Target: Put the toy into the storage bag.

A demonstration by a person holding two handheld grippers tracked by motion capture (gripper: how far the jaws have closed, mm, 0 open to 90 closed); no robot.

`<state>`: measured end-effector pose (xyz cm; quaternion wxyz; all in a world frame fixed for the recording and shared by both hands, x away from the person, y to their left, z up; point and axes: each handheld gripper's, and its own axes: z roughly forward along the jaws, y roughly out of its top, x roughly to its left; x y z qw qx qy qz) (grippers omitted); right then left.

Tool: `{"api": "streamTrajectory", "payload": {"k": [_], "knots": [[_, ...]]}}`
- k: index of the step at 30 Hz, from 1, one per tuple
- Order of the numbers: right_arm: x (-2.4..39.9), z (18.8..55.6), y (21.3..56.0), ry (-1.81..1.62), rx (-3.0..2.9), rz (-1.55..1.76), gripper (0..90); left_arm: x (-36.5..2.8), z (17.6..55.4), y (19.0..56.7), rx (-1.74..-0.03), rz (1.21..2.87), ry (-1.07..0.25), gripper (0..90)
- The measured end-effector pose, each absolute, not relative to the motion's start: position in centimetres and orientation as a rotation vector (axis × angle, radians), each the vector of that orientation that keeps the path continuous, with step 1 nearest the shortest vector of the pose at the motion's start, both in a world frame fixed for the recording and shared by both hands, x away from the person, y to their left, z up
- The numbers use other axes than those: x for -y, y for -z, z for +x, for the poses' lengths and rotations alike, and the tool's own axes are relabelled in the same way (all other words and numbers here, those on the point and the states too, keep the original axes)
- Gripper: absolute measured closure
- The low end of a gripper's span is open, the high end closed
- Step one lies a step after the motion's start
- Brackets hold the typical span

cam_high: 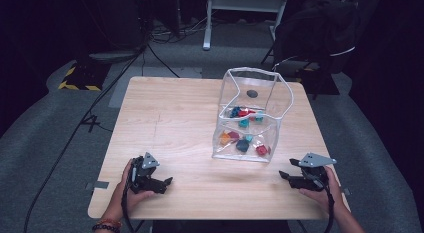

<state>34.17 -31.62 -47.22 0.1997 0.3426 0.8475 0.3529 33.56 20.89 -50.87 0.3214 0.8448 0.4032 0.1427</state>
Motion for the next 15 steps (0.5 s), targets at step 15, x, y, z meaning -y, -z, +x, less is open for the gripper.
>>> {"api": "streamTrajectory", "payload": {"k": [15], "knots": [[32.5,33.3,50.7,-1.046,-2.363,1.05,21.8,-20.9,33.6,50.9,-1.073,2.212,-0.374,0.4]]}}
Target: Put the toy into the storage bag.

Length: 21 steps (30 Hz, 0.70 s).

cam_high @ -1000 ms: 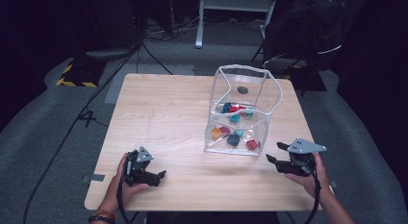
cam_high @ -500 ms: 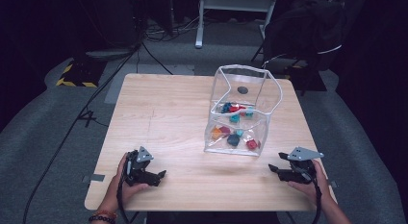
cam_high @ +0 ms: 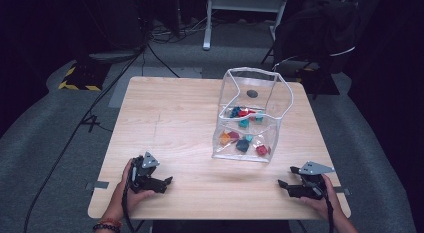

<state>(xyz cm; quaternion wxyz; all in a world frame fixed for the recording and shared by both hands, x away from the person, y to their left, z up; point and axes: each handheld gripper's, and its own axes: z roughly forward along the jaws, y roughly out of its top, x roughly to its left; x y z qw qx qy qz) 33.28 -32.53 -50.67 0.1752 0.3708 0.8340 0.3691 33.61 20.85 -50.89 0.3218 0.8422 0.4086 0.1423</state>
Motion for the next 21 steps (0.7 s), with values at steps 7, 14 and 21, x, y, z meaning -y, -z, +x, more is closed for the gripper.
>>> {"api": "streamTrajectory", "payload": {"k": [7,14,21], "knots": [[32.6,33.37,50.72,-1.049,-2.364,1.055,21.0,-20.9,33.58,50.87,-1.069,2.216,-0.379,0.6],[32.62,33.43,50.72,-1.05,-2.369,1.049,20.7,-20.92,33.5,50.9,-1.077,2.213,-0.373,0.5],[32.57,33.51,50.73,-1.051,-2.381,1.034,17.9,-20.94,33.52,50.89,-1.073,2.215,-0.376,0.5]]}}
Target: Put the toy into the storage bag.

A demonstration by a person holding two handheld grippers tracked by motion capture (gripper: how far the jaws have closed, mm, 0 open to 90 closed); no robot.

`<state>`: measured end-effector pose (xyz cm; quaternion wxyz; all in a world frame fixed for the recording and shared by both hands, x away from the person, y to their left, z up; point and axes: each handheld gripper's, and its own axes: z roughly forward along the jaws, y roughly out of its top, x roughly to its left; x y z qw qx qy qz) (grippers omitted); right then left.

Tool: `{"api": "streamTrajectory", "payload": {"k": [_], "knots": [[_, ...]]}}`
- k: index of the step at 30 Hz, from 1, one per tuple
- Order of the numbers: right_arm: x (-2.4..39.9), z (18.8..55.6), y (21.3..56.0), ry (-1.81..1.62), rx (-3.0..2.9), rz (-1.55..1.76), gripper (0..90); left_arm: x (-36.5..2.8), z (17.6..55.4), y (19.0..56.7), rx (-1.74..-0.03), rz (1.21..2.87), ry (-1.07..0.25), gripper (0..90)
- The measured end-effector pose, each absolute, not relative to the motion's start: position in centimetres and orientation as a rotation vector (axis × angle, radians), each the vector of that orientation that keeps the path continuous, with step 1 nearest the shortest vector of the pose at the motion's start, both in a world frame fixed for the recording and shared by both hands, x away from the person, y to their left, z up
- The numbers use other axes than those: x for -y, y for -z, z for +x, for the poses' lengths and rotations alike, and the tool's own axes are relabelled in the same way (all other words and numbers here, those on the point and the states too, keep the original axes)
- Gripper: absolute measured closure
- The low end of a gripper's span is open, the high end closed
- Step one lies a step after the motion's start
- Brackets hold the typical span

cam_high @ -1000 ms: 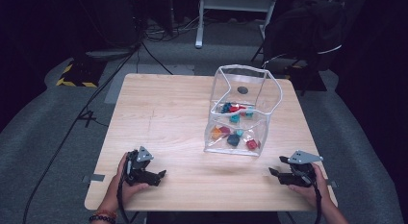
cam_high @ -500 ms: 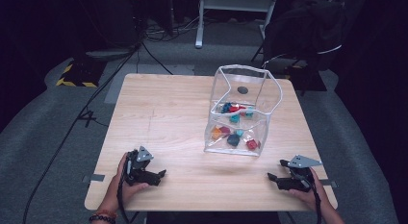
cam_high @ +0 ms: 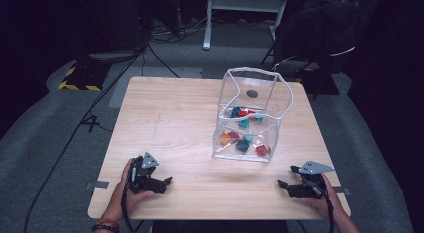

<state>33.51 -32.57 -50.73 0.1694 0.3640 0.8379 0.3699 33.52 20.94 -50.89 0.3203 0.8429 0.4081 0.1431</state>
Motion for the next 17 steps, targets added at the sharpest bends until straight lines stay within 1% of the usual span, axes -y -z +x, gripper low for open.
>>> {"api": "streamTrajectory", "payload": {"k": [2,17], "knots": [[32.47,33.49,50.76,-1.052,-2.402,1.009,15.2,-20.94,33.52,50.9,-1.072,2.213,-0.376,0.5],[32.47,33.47,50.76,-1.055,-2.41,1.003,15.1,-20.98,33.63,50.88,-1.067,2.215,-0.377,0.2]]}}
